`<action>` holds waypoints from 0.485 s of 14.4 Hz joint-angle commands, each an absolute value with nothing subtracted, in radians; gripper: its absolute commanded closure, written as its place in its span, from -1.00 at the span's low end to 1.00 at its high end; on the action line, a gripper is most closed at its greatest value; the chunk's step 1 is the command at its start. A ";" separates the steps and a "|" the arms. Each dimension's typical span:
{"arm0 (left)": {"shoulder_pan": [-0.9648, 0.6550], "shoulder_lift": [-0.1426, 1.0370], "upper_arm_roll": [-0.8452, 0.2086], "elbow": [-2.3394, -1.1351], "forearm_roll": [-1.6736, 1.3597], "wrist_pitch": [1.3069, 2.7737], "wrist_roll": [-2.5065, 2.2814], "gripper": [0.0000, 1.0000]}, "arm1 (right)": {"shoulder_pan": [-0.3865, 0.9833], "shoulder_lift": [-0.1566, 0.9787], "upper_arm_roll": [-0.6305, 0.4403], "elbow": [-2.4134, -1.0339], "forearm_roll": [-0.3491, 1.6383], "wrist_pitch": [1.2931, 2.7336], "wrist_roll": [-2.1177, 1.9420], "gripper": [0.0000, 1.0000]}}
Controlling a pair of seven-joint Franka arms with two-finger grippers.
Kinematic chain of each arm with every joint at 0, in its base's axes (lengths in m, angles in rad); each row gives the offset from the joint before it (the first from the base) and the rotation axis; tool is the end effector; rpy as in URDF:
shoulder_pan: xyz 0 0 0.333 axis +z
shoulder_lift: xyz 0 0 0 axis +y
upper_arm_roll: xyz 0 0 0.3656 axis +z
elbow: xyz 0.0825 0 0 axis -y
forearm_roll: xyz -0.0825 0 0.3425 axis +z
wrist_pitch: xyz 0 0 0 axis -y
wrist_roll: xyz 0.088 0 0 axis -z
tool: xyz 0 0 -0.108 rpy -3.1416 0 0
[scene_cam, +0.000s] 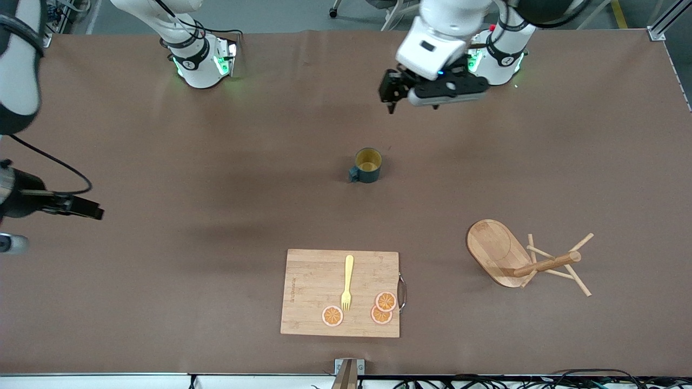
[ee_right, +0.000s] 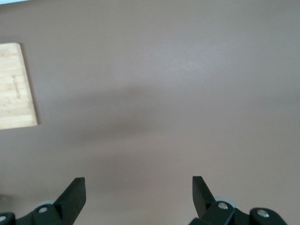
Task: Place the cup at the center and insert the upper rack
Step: 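Set the mug down, open the right gripper and withdraw it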
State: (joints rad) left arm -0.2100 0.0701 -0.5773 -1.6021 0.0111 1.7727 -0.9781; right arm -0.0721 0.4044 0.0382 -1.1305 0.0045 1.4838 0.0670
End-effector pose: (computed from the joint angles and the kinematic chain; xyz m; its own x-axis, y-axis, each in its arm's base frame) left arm 0.3991 -0.3814 0.6467 0.9803 0.1932 0.0398 0.1880 -0.9762 0.1077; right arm 0.6407 -0.0275 0.6192 0.9934 -0.1026 -0.0520 -0.1035 -0.9945 -0.0161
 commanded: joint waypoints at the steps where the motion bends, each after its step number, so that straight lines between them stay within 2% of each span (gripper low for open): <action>1: -0.325 0.144 -0.584 -1.605 0.087 1.830 -1.176 -1.00 | -0.118 0.273 0.046 -1.287 0.000 1.560 -0.017 -1.00; 3: -0.405 0.198 -0.584 -1.597 0.121 1.853 -1.338 -1.00 | -0.132 0.215 0.043 -1.342 0.002 1.589 -0.023 -1.00; 7: -0.537 0.297 -0.583 -1.589 0.251 1.884 -1.584 -1.00 | -0.097 0.181 -0.017 -1.345 0.002 1.577 -0.023 -1.00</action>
